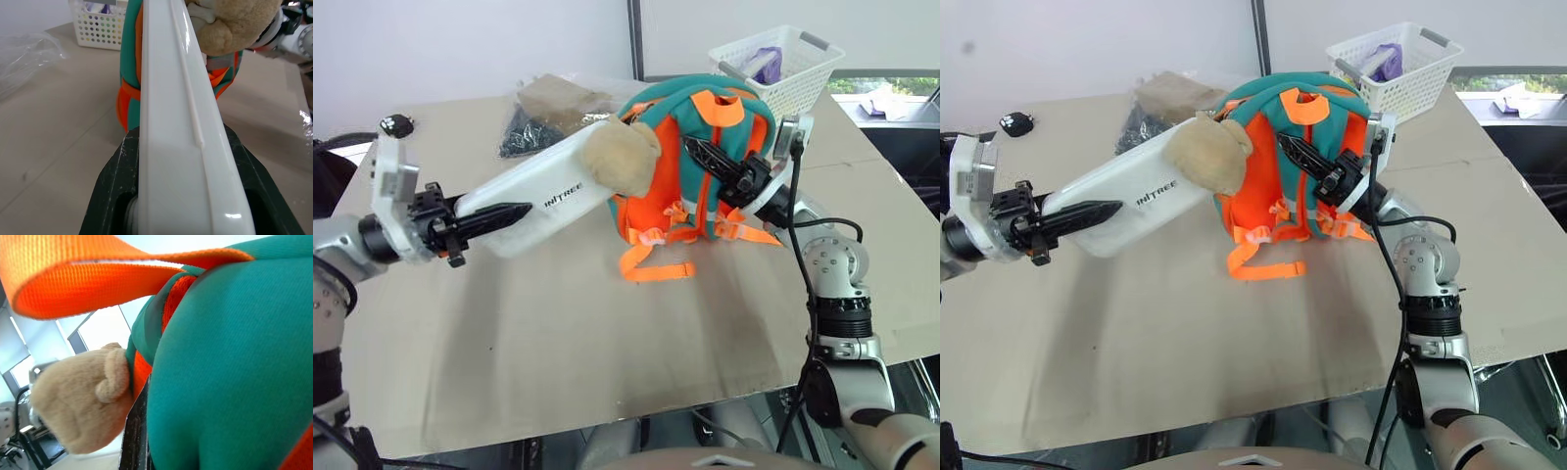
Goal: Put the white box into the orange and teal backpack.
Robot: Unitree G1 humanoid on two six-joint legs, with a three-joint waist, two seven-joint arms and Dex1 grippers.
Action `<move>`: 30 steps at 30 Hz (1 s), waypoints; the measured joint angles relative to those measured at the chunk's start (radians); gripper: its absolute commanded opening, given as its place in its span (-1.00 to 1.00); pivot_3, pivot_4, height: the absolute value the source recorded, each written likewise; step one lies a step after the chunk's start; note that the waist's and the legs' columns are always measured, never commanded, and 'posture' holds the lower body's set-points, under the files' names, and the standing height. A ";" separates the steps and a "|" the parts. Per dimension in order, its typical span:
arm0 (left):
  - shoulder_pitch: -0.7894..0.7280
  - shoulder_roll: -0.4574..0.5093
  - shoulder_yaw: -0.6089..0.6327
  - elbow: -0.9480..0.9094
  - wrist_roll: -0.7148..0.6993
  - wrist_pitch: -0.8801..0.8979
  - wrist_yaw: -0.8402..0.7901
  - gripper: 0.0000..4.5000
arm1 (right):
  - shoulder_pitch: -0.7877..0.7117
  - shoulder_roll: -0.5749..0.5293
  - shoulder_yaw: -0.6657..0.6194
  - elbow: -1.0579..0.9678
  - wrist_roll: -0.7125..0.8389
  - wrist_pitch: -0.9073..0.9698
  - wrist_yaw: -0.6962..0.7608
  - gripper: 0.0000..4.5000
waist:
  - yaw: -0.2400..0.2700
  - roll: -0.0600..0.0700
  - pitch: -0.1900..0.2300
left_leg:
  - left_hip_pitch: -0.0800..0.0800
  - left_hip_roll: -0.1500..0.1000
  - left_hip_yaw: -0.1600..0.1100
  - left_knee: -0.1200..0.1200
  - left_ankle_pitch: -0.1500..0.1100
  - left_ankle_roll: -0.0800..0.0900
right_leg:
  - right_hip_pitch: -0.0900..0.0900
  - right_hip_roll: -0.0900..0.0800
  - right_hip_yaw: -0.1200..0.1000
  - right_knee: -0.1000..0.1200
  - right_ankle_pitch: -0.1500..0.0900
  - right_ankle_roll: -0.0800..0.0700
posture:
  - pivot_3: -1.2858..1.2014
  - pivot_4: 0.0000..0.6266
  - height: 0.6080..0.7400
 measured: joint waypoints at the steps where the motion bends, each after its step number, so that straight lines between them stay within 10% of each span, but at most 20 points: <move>1: -0.014 0.010 -0.011 0.020 0.013 -0.013 -0.015 -0.50 | 0.006 0.001 0.000 -0.011 0.001 0.004 -0.005 -0.96 | 0.000 0.000 0.000 | 0.000 0.000 0.000 0.000 0.000 0.000 | 0.000 0.000 0.000 0.000 0.000 0.000 | 0.03 -0.52 1.00; 10: -0.428 -0.040 -0.295 0.357 0.223 -0.171 -0.164 -0.50 | 0.061 0.025 0.008 -0.075 0.025 0.012 -0.010 -0.96 | 0.007 -0.001 0.000 | -0.002 -0.002 -0.003 0.004 0.000 0.000 | 0.001 -0.001 -0.005 0.001 0.000 0.000 | 0.03 -0.52 1.00; 21: -0.913 -0.336 -0.581 0.855 0.537 -0.532 -0.328 -0.50 | 0.119 0.070 0.043 -0.124 0.033 0.009 -0.007 -0.96 | -0.003 -0.001 0.000 | -0.005 -0.002 -0.005 0.011 0.000 0.000 | 0.000 -0.001 -0.007 0.003 0.000 0.001 | 0.03 -0.52 1.00; 30: -1.168 -0.626 -0.617 1.275 0.727 -0.741 -0.142 -0.50 | 0.128 0.095 0.056 -0.137 0.032 -0.008 -0.022 -0.96 | 0.002 -0.001 0.000 | -0.005 -0.005 -0.006 0.013 0.000 0.000 | 0.000 -0.003 -0.006 0.005 0.001 0.002 | 0.03 -0.52 1.00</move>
